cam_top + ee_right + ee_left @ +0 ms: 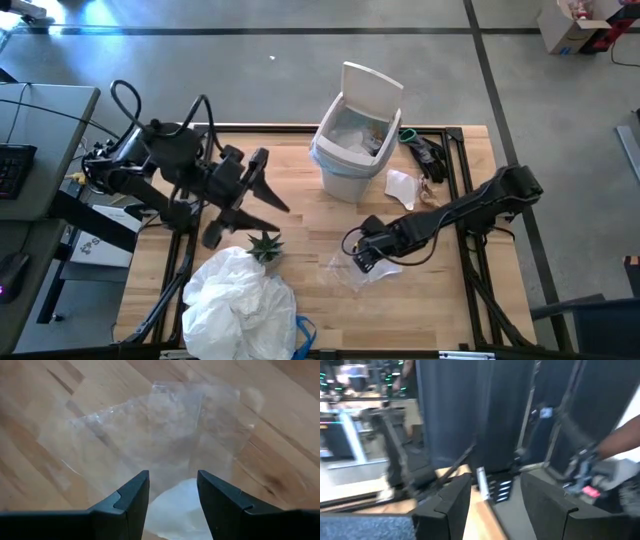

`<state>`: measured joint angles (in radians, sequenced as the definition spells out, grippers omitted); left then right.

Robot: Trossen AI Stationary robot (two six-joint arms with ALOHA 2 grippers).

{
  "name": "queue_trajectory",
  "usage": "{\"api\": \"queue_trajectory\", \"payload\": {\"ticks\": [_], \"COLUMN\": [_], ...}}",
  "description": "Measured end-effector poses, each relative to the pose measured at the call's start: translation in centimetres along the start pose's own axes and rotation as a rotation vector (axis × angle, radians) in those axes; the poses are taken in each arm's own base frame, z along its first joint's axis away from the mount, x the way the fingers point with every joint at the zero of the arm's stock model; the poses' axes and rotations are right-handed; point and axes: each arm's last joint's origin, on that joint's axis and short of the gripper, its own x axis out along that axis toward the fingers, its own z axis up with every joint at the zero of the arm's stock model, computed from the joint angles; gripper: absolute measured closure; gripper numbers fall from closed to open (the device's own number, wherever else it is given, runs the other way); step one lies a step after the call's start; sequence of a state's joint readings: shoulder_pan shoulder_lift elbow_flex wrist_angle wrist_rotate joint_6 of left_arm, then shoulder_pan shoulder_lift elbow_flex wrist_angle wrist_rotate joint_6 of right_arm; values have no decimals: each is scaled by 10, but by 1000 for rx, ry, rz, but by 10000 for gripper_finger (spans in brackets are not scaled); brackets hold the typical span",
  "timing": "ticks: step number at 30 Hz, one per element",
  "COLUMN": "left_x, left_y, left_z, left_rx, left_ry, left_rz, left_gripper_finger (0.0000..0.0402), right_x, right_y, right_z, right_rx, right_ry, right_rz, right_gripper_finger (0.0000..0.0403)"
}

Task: Place trash/remove bag and relplace
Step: Put the transparent plastic into the trash bin

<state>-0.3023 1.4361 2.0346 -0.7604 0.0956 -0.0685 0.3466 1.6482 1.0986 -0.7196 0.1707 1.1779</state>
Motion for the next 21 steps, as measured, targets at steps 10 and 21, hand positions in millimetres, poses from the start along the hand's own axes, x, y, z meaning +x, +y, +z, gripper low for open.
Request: {"api": "queue_trajectory", "payload": {"ticks": [10,21], "left_x": [0,2], "left_y": [-4,-10], "left_z": [3,5], "left_rx": [-116,-110], "left_ry": [-30,-48], "left_rz": [-59,-84], "left_gripper_finger": [245,245], "right_x": [29,76], "right_y": [1,-7], "right_z": [7,17], "right_rx": [6,20], "right_ry": [39,126], "right_rz": [-34,-115], "right_gripper_finger": [249,253]}}
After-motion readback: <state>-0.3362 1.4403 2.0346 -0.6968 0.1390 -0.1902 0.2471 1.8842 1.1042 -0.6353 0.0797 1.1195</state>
